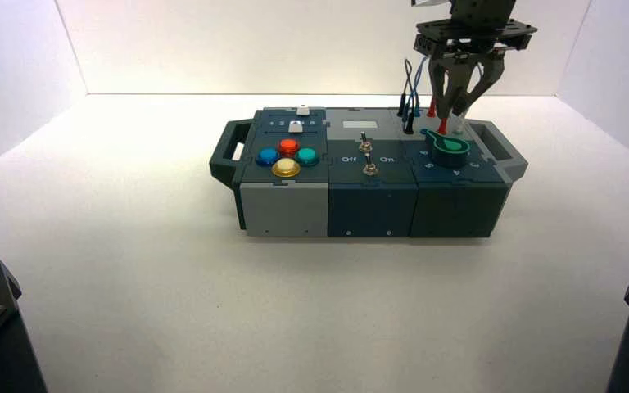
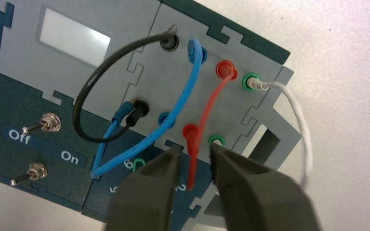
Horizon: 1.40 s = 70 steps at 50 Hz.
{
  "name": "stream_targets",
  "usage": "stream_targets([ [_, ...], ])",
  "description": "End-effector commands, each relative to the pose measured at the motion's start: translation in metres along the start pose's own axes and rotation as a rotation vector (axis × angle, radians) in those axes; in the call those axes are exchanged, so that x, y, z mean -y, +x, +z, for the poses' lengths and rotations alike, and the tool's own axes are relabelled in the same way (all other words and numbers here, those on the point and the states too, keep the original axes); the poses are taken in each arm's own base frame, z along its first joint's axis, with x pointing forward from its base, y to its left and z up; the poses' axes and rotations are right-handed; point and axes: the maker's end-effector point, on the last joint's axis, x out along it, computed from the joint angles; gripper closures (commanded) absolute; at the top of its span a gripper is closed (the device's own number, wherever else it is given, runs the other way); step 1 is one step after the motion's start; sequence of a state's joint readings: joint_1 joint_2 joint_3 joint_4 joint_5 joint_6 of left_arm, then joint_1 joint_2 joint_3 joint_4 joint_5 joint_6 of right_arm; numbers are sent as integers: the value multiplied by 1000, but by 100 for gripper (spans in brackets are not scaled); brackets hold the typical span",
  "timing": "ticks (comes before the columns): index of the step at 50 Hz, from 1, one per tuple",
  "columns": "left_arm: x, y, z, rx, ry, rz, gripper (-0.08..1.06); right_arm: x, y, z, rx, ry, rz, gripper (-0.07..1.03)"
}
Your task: Insert the red wire.
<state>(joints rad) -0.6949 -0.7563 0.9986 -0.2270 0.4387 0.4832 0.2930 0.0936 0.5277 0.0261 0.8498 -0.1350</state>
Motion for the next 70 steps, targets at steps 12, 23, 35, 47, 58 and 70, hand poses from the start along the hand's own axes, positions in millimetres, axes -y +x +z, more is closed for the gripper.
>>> stream_targets([
  [12, -1, 0, 6, 14, 8, 5, 101, -2, -34, 11, 111, -7, -11, 58],
  [23, -2, 8, 0, -4, 4, 5, 101, -2, -47, 8, 154, -6, -18, 57],
  [35, -15, 13, -8, -16, -42, 47, 101, -5, -70, -3, 251, 4, -22, 57],
  [47, -29, 10, -13, 6, -80, 103, 101, -8, -91, -36, 338, 46, -25, 57],
  [58, -40, 9, -18, 7, -107, 141, 101, -8, -89, -61, 425, 52, -41, 57],
  [70, -58, 12, -27, 29, -173, 214, 101, 4, -98, -61, 552, 95, -69, 57],
])
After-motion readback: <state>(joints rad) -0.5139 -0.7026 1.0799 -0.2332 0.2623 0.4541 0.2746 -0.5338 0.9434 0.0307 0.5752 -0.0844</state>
